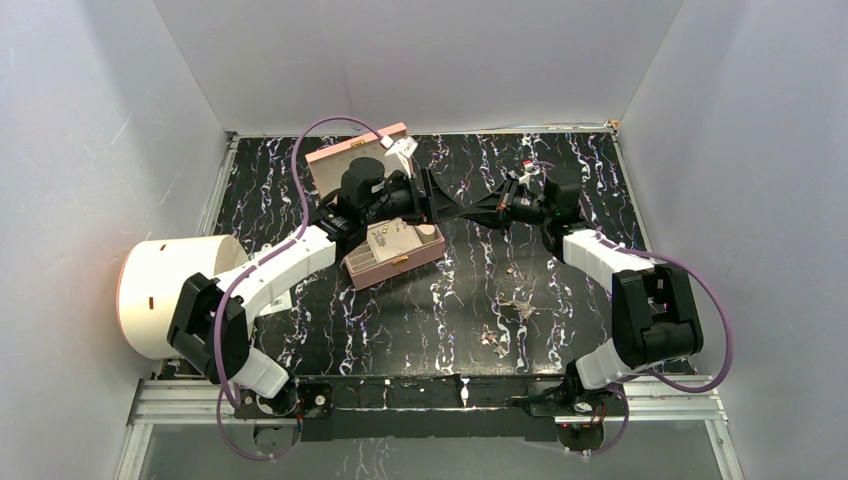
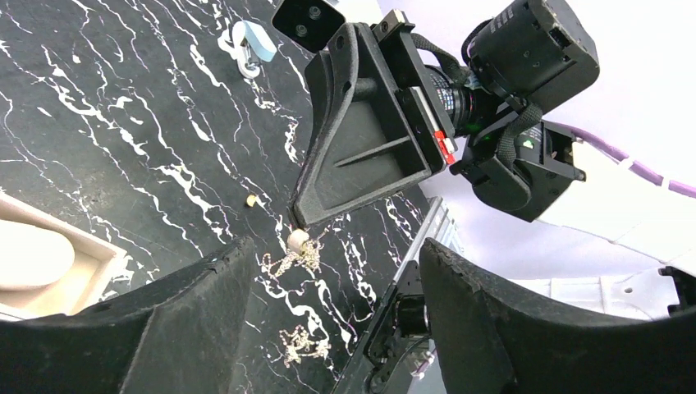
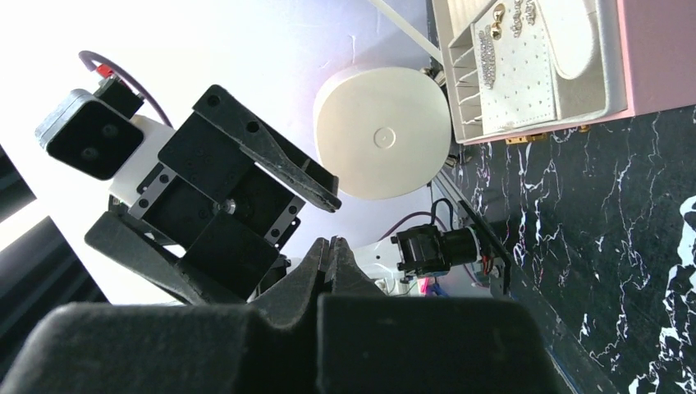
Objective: Organize the mixed jewelry
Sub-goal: Pick up the jewelry from the center of the board.
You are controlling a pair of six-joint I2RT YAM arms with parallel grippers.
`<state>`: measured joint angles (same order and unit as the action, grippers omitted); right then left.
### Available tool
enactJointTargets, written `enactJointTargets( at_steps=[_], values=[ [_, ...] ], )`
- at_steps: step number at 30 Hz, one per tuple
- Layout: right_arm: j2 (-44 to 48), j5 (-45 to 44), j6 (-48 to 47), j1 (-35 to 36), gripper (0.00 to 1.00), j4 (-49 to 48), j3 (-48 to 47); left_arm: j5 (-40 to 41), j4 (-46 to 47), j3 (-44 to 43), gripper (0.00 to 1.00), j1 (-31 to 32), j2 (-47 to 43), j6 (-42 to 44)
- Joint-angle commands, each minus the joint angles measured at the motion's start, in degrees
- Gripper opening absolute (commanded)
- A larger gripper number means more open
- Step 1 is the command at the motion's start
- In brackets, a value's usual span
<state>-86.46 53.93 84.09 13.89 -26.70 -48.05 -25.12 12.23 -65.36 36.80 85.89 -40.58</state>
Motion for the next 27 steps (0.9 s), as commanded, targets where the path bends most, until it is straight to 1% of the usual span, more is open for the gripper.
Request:
enactJointTargets(
  at_steps=[1, 2, 4, 10, 15, 20, 24, 27],
  values=[
    [1.9, 2.4, 5.8, -0.7, 0.00, -11.3, 1.9, -2.4, 2.9, 0.5, 0.69, 0.1, 0.1, -1.1],
    [1.8, 2.5, 6.9, -0.8, 0.00, -13.8, 2.2, -2.2, 2.6, 0.5, 0.67, 0.1, 0.2, -1.0],
    [1.5, 2.8, 8.1, -0.7, 0.00, -15.5, 2.4, -1.8, 2.1, 0.5, 0.66, 0.1, 0.2, -1.1],
    [1.4, 4.0, 9.0, -0.9, 0.00, -17.1, 2.6, -1.9, 1.9, 0.5, 0.58, 0.1, 0.3, -1.4],
    [1.3, 4.5, 9.5, -1.0, 0.00, -18.4, 2.9, -4.0, 4.7, 0.8, 0.52, 0.1, 0.6, -2.4],
    [1.0, 4.5, 11.2, -1.1, 0.00, -21.2, 2.8, -6.1, 7.5, 1.4, 0.47, 0.1, 1.2, -3.5],
    [0.3, 4.7, 13.0, -1.1, 0.00, -24.2, 2.9, -6.3, 7.5, 1.2, 0.45, 0.1, 1.4, -3.6],
    [0.1, 5.0, 13.1, -1.1, 0.00, -24.5, 3.0, -6.3, 7.6, 1.0, 0.43, 0.1, 1.4, -3.6]
  ],
)
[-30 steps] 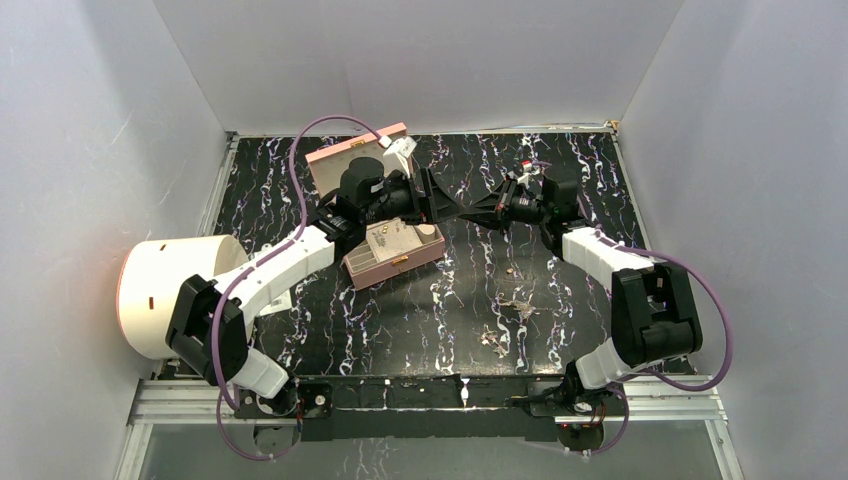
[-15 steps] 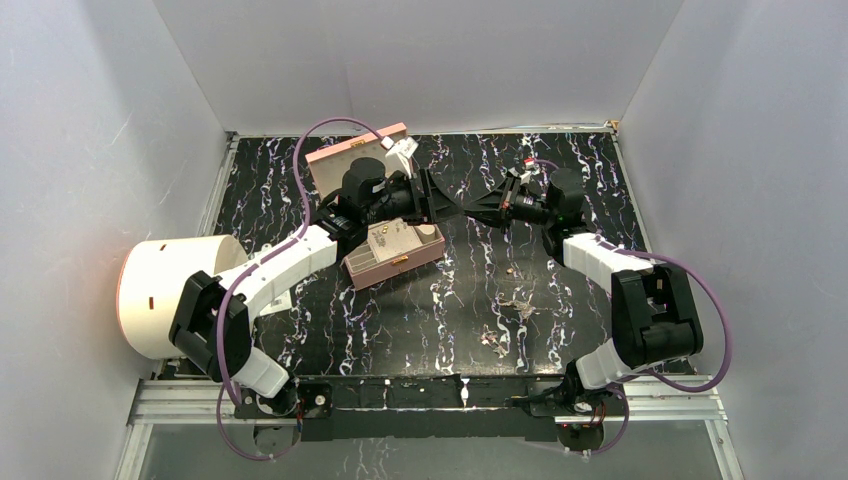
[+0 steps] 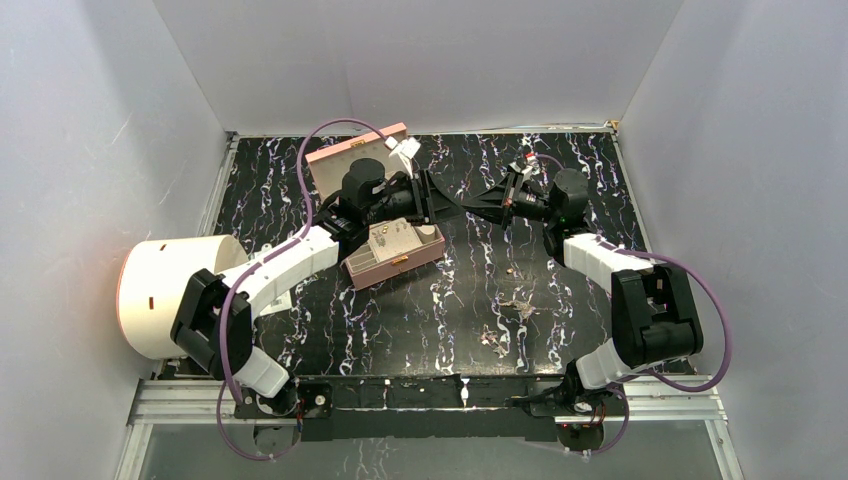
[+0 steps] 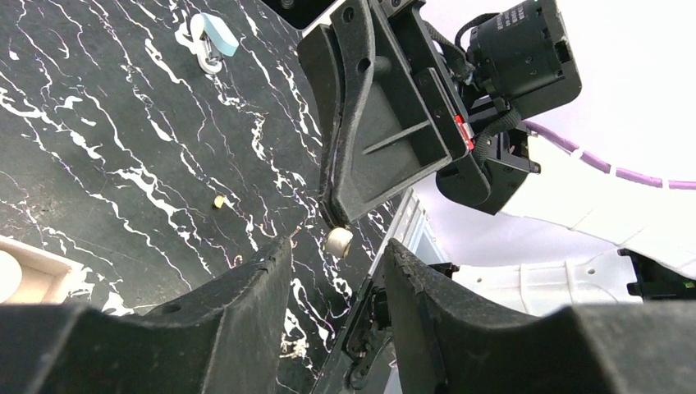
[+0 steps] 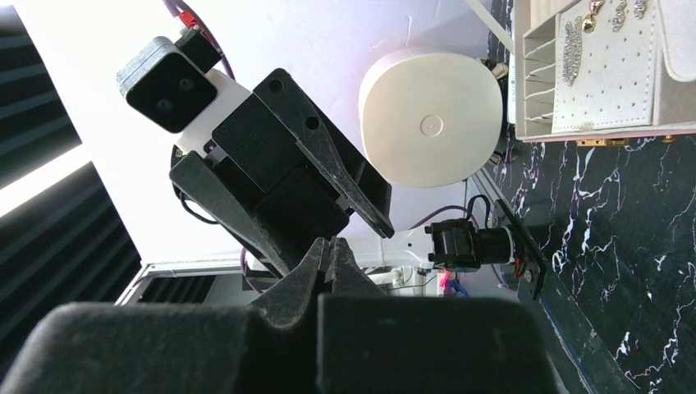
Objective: Organize the mixed jewelry
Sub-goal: Pick up the jewelry from the center of the board.
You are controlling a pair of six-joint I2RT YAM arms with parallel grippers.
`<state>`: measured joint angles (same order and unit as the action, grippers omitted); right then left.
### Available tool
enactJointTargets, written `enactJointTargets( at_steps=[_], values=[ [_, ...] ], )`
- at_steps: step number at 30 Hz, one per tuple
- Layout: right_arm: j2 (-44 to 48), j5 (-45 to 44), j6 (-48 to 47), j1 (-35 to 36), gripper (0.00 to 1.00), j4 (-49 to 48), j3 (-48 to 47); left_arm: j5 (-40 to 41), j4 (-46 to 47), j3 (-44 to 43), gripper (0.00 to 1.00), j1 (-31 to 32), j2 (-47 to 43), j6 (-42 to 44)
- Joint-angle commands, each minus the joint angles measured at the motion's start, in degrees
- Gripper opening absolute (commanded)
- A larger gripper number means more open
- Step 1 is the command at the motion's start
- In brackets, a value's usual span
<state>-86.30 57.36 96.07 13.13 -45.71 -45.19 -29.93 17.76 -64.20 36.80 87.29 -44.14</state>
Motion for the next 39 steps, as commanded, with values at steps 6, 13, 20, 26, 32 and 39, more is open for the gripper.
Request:
enactJointTargets(
  at_steps=[6, 13, 20, 26, 32, 39],
  values=[
    [-0.6, 2.1, 1.0, -0.4, 0.00, -5.5, 0.5, -1.9, 2.0, -0.7, 0.39, 0.1, 0.0, -0.1],
    [-0.9, 2.4, 0.6, -0.3, 0.00, -5.0, 0.5, -2.7, 4.0, -0.1, 0.35, 0.1, 0.1, -1.2],
    [-1.4, 2.7, 0.5, -0.3, 0.00, -5.0, -0.1, -3.2, 4.5, 0.0, 0.33, 0.1, 0.3, -1.4],
    [-1.7, 2.8, 0.5, -0.3, 0.00, -5.0, -0.3, -3.2, 4.3, 0.1, 0.30, 0.1, 0.3, -1.4],
    [-1.6, 2.8, 0.5, -0.3, 0.00, -5.0, -0.3, -2.9, 4.0, 0.0, 0.28, 0.1, 0.6, -1.4],
    [-1.7, 2.8, 0.7, -0.3, 0.00, -5.1, -0.4, -2.3, 2.5, -0.6, 0.32, 0.1, 1.3, -1.1]
  ],
)
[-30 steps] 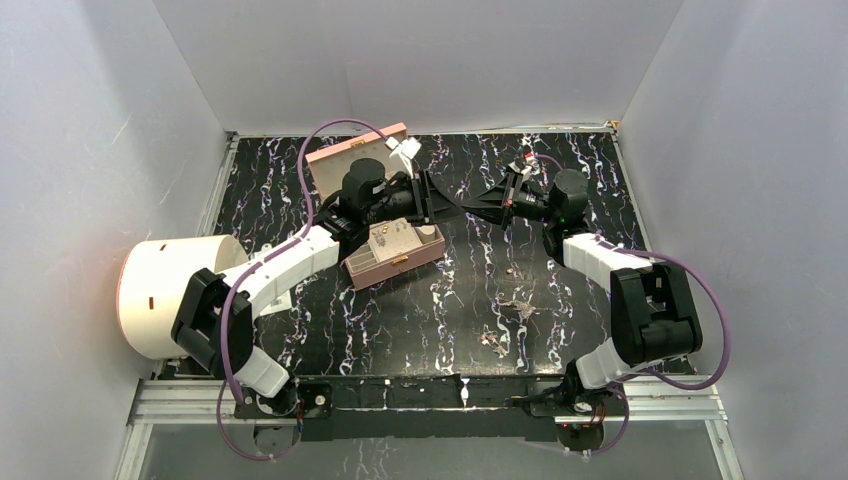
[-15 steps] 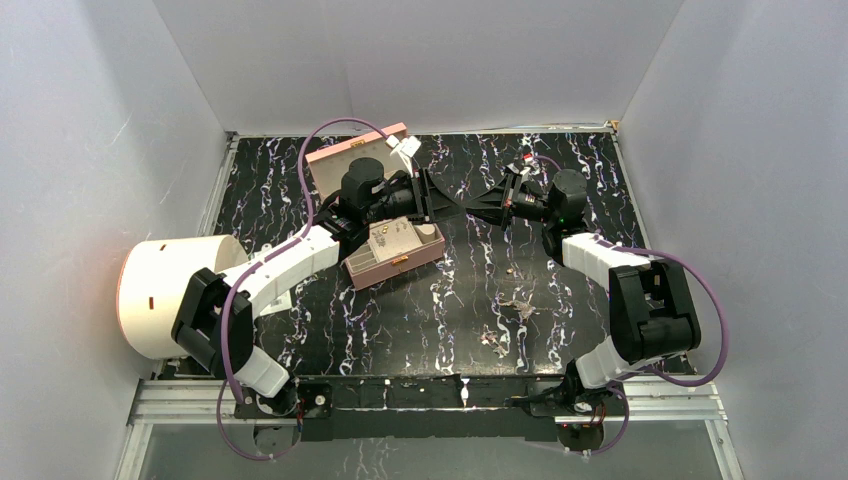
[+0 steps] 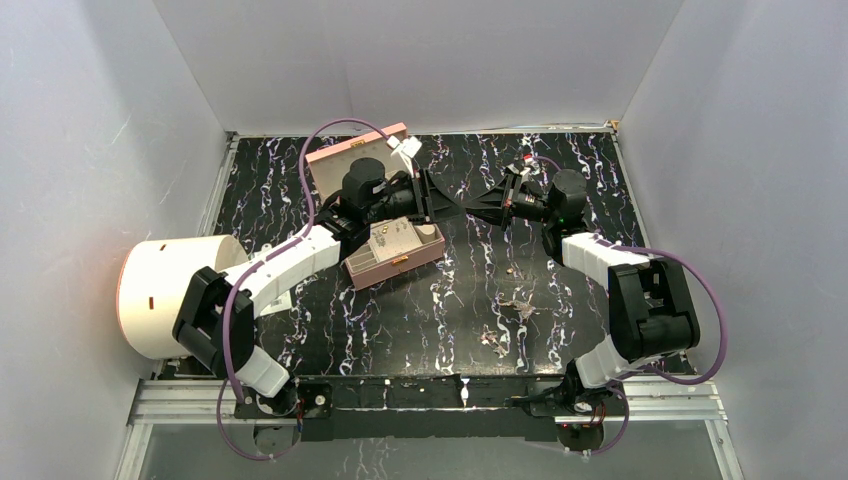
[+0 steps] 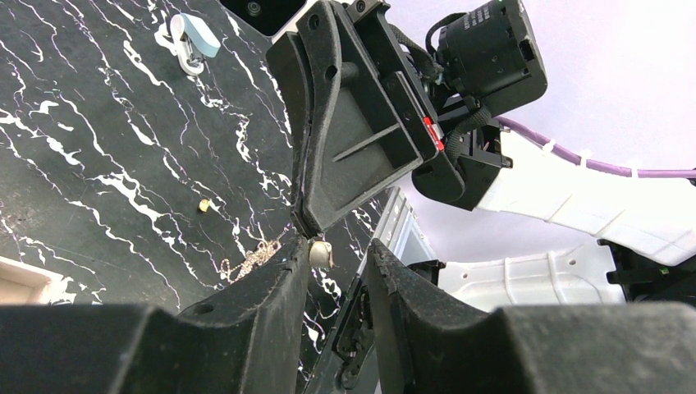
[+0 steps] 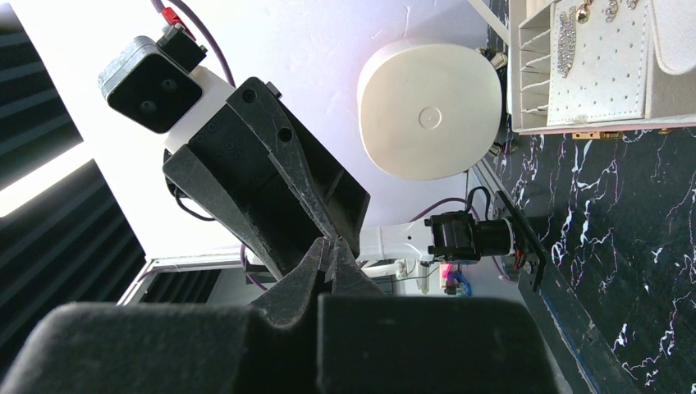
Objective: Organize the mixed jewelry
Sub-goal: Pick up the jewelry from the center of the board.
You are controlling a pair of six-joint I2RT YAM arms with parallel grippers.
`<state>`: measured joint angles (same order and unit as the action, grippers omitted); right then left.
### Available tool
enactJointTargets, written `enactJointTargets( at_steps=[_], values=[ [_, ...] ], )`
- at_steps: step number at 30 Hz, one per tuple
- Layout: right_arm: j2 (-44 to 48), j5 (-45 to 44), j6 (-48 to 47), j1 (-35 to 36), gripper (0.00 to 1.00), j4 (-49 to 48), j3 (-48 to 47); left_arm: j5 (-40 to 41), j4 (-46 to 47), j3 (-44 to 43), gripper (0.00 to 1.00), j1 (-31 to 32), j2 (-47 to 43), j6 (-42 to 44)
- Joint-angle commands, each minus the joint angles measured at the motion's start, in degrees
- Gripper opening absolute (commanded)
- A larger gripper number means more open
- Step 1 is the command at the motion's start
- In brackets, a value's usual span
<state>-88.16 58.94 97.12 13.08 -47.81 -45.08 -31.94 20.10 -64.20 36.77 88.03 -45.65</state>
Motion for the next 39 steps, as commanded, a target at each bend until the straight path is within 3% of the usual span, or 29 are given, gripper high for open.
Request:
enactJointTargets(
  at_steps=[1, 16, 24, 33, 39],
  values=[
    [0.2, 1.2, -0.1, -0.3, 0.00, -3.0, -0.6, -0.4, 0.0, -0.8, 0.32, 0.1, 0.7, 0.5],
    [-0.6, 1.2, 0.2, -0.3, 0.00, -3.2, -0.6, -0.1, 0.2, -1.1, 0.21, 0.1, 0.5, 0.9],
    [-0.9, 1.1, 0.0, -0.3, 0.00, -3.1, -0.5, 0.0, 0.4, -1.1, 0.31, 0.1, 0.2, 1.0],
    [-0.9, 1.1, -0.1, -0.3, 0.00, -3.0, -0.3, 1.0, -0.1, -0.7, 0.25, 0.1, -0.3, 1.2],
    [-0.8, 1.0, -0.4, -0.3, 0.00, -2.7, 0.3, 1.1, 0.5, -0.6, 0.27, 0.1, -0.5, 0.8]
  ],
)
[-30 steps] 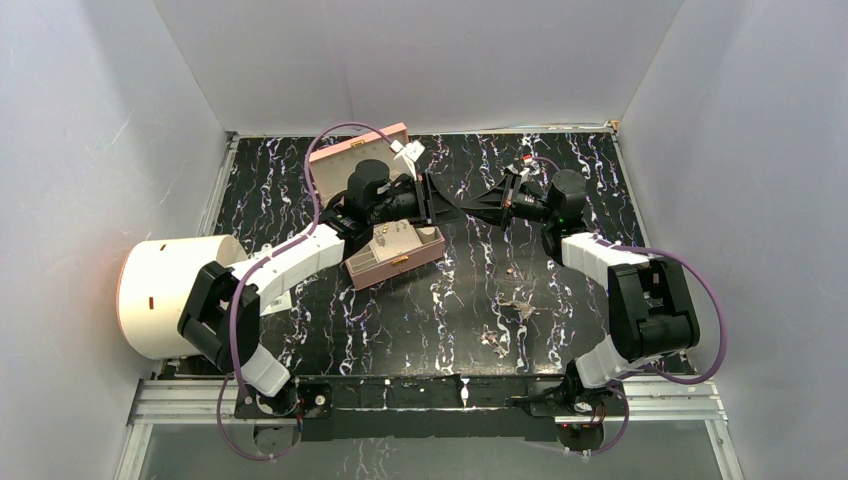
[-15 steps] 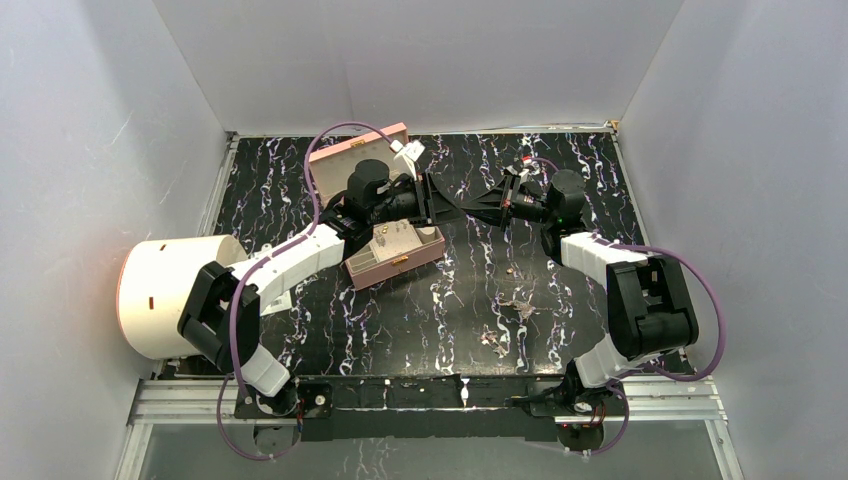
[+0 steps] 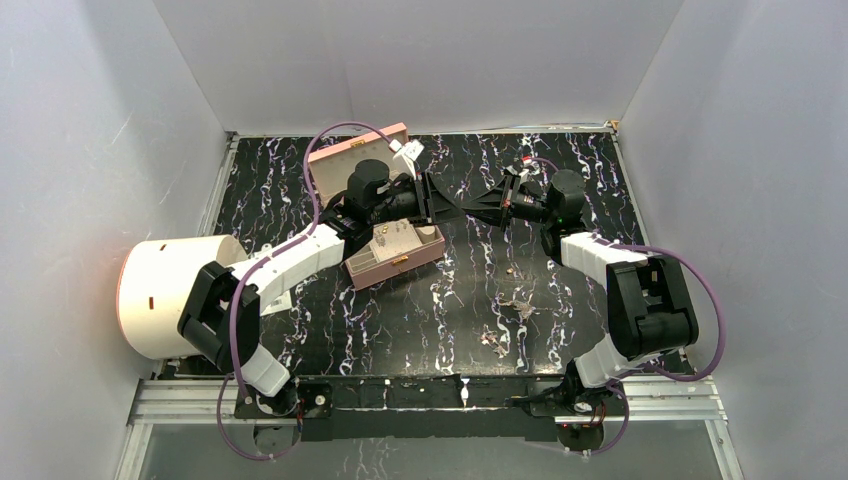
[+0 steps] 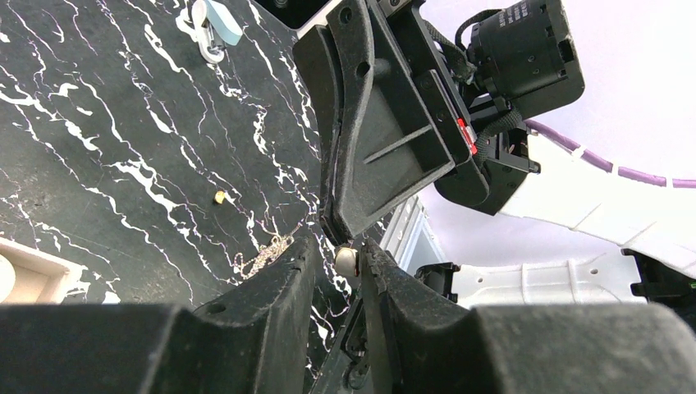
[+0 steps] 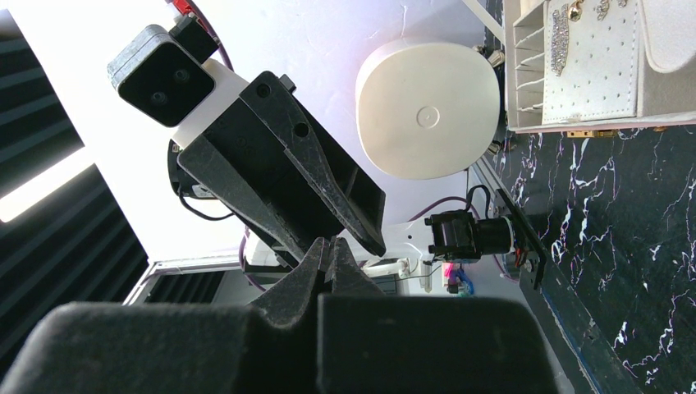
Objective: Organize the mixed jewelry
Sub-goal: Pick up the jewelry from the center of the board.
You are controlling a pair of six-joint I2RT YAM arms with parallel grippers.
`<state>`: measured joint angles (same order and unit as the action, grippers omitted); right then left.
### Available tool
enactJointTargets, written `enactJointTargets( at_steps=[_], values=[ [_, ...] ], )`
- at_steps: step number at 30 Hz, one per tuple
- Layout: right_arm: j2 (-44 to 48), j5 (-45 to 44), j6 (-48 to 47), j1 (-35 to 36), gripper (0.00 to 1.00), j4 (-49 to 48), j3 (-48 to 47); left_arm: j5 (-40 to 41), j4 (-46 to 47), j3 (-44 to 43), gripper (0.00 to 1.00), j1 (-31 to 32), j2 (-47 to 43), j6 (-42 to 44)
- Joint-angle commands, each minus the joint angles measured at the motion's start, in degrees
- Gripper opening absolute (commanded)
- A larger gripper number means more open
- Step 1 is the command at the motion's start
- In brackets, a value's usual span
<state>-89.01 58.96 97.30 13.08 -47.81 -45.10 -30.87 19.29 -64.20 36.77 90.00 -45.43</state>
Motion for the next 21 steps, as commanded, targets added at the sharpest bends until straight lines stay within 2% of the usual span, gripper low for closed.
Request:
enactJointTargets(
  at_steps=[1, 7, 14, 19, 21],
  values=[
    [0.1, 0.9, -0.6, -0.3, 0.00, -2.6, 0.4, 0.0, 1.4, -0.6, 0.27, 0.1, -2.5, 0.5],
    [0.0, 0.8, -0.9, -0.3, 0.00, -2.4, 0.5, -0.1, 1.7, -0.1, 0.28, 0.1, -2.8, 0.3],
    [0.1, 0.8, -1.1, -0.3, 0.00, -2.2, 0.8, -0.1, 2.2, 0.2, 0.18, 0.1, -2.9, 0.2],
    [0.1, 0.7, -1.2, -0.3, 0.00, -2.1, 1.2, -0.1, 2.2, 0.3, 0.05, 0.1, -2.9, 0.1],
    [0.1, 0.7, -1.4, -0.3, 0.00, -2.1, 1.2, 0.1, 2.1, 0.3, 0.02, 0.1, -3.0, 0.1]
  ],
)
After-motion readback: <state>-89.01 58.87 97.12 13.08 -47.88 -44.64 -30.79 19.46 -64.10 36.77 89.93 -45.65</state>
